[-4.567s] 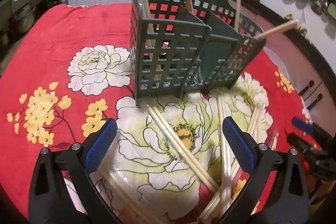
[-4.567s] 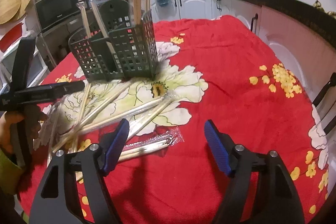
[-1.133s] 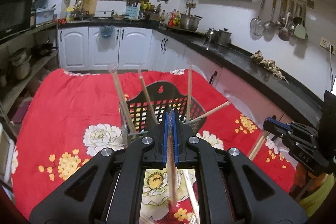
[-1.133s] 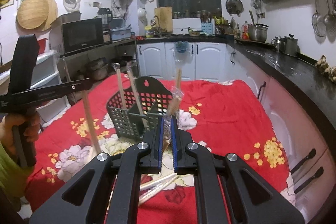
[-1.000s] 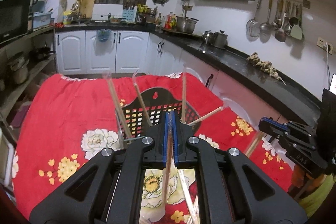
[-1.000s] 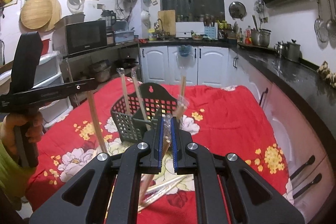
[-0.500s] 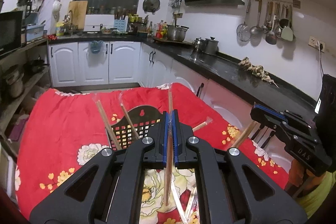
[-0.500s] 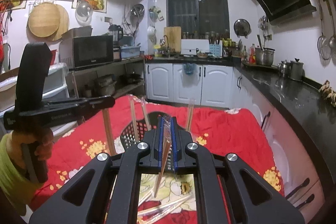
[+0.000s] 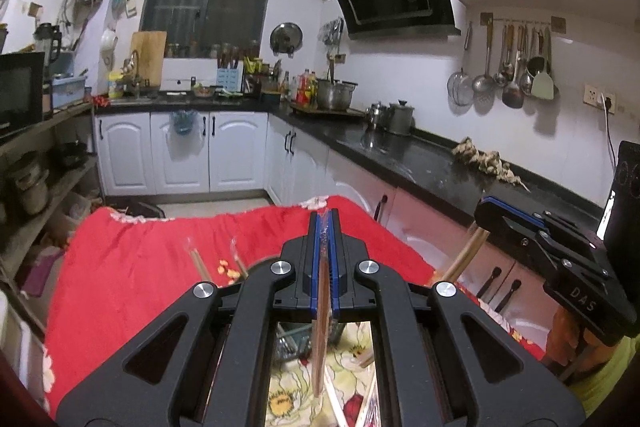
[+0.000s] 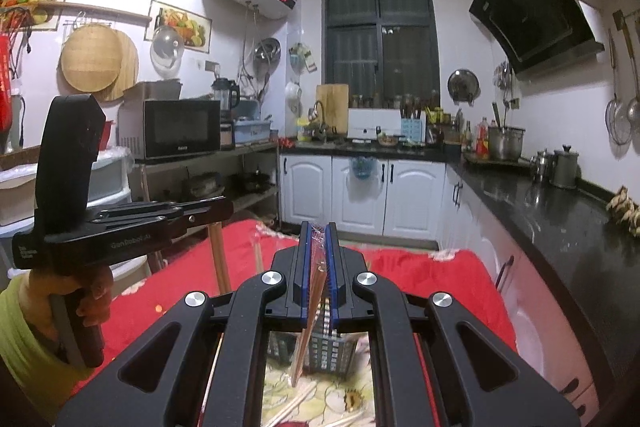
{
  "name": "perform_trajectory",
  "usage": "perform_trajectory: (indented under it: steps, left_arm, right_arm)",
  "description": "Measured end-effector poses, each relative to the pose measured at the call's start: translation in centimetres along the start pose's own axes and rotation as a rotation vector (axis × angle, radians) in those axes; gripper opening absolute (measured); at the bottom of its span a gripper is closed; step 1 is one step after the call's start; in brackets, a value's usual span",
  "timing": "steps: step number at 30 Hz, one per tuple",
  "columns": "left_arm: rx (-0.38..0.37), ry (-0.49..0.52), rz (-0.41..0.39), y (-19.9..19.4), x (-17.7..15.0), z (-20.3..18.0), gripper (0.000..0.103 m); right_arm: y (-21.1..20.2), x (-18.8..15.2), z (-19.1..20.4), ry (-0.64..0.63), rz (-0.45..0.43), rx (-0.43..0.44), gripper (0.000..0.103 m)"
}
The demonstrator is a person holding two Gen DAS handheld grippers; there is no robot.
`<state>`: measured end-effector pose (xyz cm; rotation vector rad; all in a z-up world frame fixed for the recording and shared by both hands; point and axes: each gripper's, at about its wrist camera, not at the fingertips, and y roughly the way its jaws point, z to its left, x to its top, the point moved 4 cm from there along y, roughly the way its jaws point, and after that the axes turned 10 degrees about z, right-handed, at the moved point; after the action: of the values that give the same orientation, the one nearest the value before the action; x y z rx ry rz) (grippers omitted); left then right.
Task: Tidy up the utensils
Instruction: 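Lift the chopsticks in both grippers up over the green caddy, then lower the chopsticks into the caddy and open both grippers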
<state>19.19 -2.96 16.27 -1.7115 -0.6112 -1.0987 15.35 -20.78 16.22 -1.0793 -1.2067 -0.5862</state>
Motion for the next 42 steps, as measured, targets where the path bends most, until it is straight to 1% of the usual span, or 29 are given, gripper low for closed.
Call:
perform_trajectory:
  steps: [10, 16, 22, 27, 42]
  left_arm:
    - [0.030, 0.004, -0.054, -0.6, 2.5, 0.8, 0.002]
    - [0.062, 0.001, -0.096, -0.5, 4.1, 1.6, 0.002]
    - [0.087, -0.020, -0.131, -0.1, 5.2, 2.7, 0.002]
    - [0.105, -0.038, -0.145, 0.7, 5.3, 3.6, 0.002]
    - [0.118, -0.113, -0.136, 3.6, 3.3, 6.8, 0.002]
  right_arm:
    - [0.1, 2.8, -0.5, 0.000, -0.065, -0.008, 0.007]
    - [0.7, 4.4, -0.5, -0.042, -0.110, -0.047, 0.007]
    - [2.2, 5.0, -0.9, -0.043, -0.112, -0.073, 0.007]
    - [3.7, 4.9, -1.4, -0.033, -0.094, -0.082, 0.007]
    - [8.1, 3.3, -2.5, -0.013, -0.057, -0.155, 0.007]
